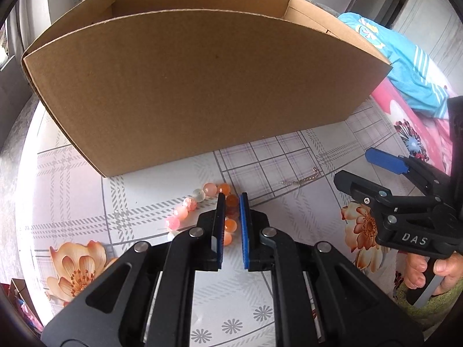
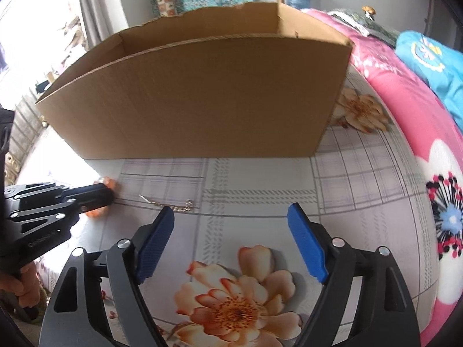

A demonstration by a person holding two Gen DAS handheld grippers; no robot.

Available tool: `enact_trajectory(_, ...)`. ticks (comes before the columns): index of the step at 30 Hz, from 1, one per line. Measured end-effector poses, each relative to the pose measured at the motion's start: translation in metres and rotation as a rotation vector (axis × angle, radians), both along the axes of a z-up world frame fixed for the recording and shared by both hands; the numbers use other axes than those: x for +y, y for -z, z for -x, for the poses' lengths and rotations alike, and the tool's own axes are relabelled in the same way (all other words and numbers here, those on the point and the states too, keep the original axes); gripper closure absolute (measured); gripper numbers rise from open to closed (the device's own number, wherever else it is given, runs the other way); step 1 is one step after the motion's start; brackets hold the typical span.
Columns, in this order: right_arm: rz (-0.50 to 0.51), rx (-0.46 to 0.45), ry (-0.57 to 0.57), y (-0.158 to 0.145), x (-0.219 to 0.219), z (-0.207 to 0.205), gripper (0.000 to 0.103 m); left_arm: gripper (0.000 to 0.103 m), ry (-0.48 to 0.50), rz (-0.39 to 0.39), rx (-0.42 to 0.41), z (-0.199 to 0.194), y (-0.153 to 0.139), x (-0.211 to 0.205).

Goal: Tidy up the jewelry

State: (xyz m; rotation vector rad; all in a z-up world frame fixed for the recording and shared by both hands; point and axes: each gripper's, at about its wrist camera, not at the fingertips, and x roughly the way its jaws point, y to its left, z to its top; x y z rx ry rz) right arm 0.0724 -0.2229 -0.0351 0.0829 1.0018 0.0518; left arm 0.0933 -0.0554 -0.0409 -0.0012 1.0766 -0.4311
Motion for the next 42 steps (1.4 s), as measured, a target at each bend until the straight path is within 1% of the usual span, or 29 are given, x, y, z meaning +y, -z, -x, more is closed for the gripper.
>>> enact_trajectory(4, -0.043, 0.027, 0.038, 0.006, -0.009, -0.004, 0.021, 0.094, 0.001, -0.009, 0.002, 0.000, 0.000, -0.002)
enact_trajectory(6, -0.059, 0.027, 0.053, 0.006, -0.014, -0.003, 0.017, 0.094, 0.000, -0.012, 0.002, -0.001, 0.000, -0.005)
enact_trajectory(7, -0.054, 0.033, 0.065, 0.008, -0.016, -0.002, 0.013, 0.094, -0.001, -0.014, 0.001, -0.001, 0.000, -0.005)
enact_trajectory(9, -0.049, 0.032, 0.075, 0.009, -0.019, -0.002, 0.011, 0.094, -0.001, -0.017, -0.001, -0.001, 0.000, -0.006)
enact_trajectory(11, -0.046, 0.036, 0.080, 0.011, -0.021, -0.002, 0.006, 0.094, -0.001, -0.021, -0.004, 0.000, 0.001, -0.007)
enact_trajectory(14, -0.037, 0.036, 0.075, 0.012, -0.025, -0.004, 0.006, 0.094, -0.002, -0.023, -0.004, 0.000, 0.001, -0.007)
enact_trajectory(21, 0.025, 0.052, 0.050, 0.014, -0.014, -0.002, 0.006, 0.094, -0.003, -0.021, -0.005, -0.001, 0.001, -0.008)
enact_trajectory(26, 0.093, 0.065, -0.025, 0.015, -0.003, 0.003, 0.006, 0.094, -0.003, -0.010, -0.011, 0.000, 0.002, -0.005)
enact_trajectory(28, 0.061, 0.046, -0.028, 0.008, -0.003, 0.005, 0.007, 0.094, -0.002, -0.009, -0.015, 0.001, 0.003, -0.003)
enact_trajectory(30, 0.045, -0.010, -0.058, -0.004, 0.004, 0.009, 0.007, 0.094, -0.003, -0.008, -0.019, 0.002, 0.004, -0.002)
enact_trajectory(32, 0.082, -0.068, -0.146, -0.013, 0.020, 0.012, 0.017, 0.094, -0.007, -0.007, -0.020, 0.003, 0.004, 0.001)
enact_trajectory(33, 0.102, -0.085, -0.183, -0.015, 0.028, 0.012, 0.019, 0.094, -0.009, -0.005, -0.020, 0.003, 0.004, 0.002)
enact_trajectory(34, 0.116, -0.093, -0.230, -0.015, 0.037, 0.011, 0.025, 0.094, -0.010, -0.004, -0.020, 0.003, 0.004, 0.002)
enact_trajectory(35, 0.122, -0.092, -0.266, -0.014, 0.043, 0.009, 0.036, 0.094, -0.014, -0.003, -0.020, 0.003, 0.004, 0.004)
enact_trajectory(36, 0.135, -0.090, -0.295, -0.013, 0.051, 0.007, 0.041, 0.094, -0.016, -0.002, -0.020, 0.003, 0.005, 0.004)
enact_trajectory(38, 0.128, -0.092, -0.343, -0.011, 0.059, 0.004, 0.056, 0.094, -0.020, 0.001, -0.019, 0.003, 0.005, 0.006)
enact_trajectory(40, 0.123, -0.084, -0.411, -0.009, 0.072, 0.005, 0.065, 0.094, -0.021, 0.002, -0.018, 0.003, 0.005, 0.006)
enact_trajectory(42, 0.138, -0.082, -0.461, -0.006, 0.079, 0.005, 0.069, 0.094, -0.021, 0.003, -0.018, 0.002, 0.005, 0.007)
